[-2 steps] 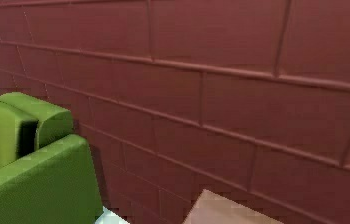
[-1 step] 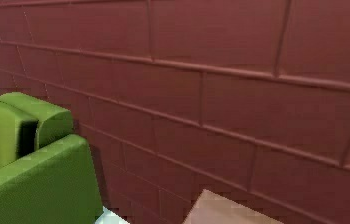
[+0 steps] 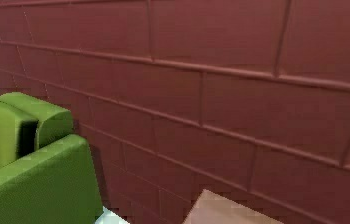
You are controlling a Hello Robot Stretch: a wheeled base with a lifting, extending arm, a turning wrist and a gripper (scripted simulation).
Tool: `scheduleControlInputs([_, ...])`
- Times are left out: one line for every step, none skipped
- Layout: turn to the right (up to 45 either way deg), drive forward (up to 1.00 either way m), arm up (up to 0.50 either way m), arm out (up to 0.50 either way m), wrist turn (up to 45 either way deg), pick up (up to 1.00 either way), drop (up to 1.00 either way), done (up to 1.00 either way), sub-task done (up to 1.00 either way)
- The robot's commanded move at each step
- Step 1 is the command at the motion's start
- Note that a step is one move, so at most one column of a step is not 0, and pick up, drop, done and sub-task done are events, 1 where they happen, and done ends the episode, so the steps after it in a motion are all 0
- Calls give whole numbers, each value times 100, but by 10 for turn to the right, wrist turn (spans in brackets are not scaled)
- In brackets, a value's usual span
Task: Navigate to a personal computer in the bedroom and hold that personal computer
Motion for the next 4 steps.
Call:
scheduleControlInputs([0,0,0,0,450,0,0,0,0])
scheduleControlInputs([0,0,0,0,450,0,0,0,0])
scheduleControlInputs([0,0,0,0,450,0,0,0,0])
scheduleControlInputs([0,0,0,0,330,0,0,0,0])
